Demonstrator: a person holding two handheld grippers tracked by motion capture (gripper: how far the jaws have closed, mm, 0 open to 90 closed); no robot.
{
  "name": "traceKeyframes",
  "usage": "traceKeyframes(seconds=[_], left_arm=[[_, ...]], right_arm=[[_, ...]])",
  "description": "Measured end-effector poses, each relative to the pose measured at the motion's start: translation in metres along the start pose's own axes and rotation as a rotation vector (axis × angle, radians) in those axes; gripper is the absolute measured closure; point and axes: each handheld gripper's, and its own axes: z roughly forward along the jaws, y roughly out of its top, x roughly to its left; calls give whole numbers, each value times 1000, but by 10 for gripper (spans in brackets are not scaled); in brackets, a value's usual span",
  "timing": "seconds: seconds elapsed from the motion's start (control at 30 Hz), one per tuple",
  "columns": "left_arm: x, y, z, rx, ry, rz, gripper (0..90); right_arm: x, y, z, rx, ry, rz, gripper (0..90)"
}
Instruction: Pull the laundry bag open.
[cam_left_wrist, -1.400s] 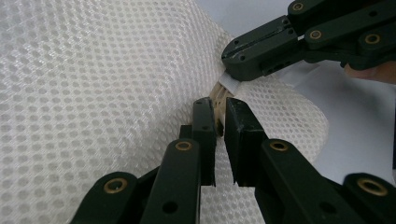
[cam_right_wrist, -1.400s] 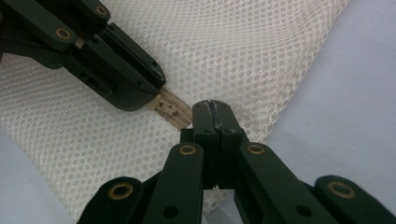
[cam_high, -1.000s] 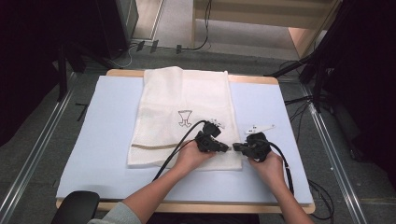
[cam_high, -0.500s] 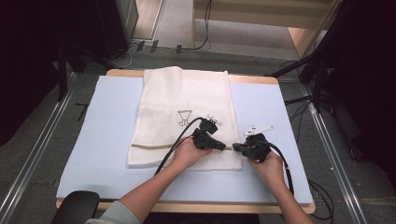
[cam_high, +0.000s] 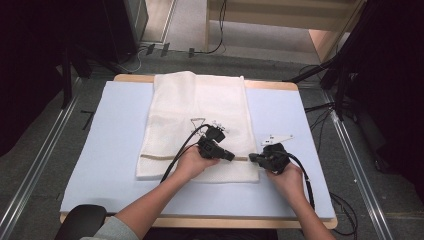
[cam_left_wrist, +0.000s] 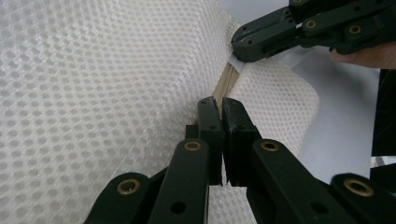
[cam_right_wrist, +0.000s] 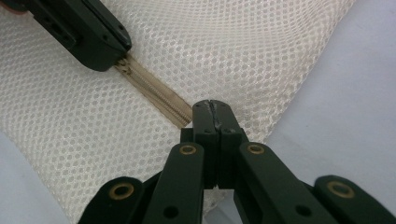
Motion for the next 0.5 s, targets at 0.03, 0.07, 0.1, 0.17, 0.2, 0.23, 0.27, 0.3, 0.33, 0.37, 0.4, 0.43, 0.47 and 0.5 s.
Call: traceKeyframes(seconds=[0.03,0.07,0.1,0.17,0.2,0.23,0.27,0.3,0.33,0.37,0.4,0.43,0.47,0.5], left_arm=[[1,0,-1,4,0,0,890],[2,-1,-3,5,-7,-5,890],[3,-1,-4,4,-10,-9,890],[6,-4,-8,5,-14,-14,890],[8,-5,-10,9,-17,-19,890],[9,-6,-12,4,-19,-23,890],[10,-7,-14,4,-25,-20,890],[11,-8,-17,5,-24,-24,890],[12,-9,-19,3,-23,-23,890],[13,-10,-21,5,-26,-25,890],[14,-10,-24,1,-27,-31,890],[15,-11,-26,1,-32,-32,890],[16,-12,-28,3,-28,-33,890],[18,-13,-31,-4,-28,-35,890]], right_arm=[[0,0,0,-1,0,2,900],[0,0,0,0,-2,0,900],[1,0,0,3,-2,3,900],[1,0,0,1,-1,-3,900],[1,0,0,0,-1,-8,900],[0,0,0,-1,0,-7,900],[1,0,0,0,2,1,900],[0,0,0,-2,1,-3,900],[1,0,0,2,1,1,900],[0,0,0,-3,3,-8,900],[1,0,0,0,1,-5,900],[1,0,0,-2,1,-8,900],[1,0,0,0,0,-7,900],[1,0,0,-2,-1,-10,900]])
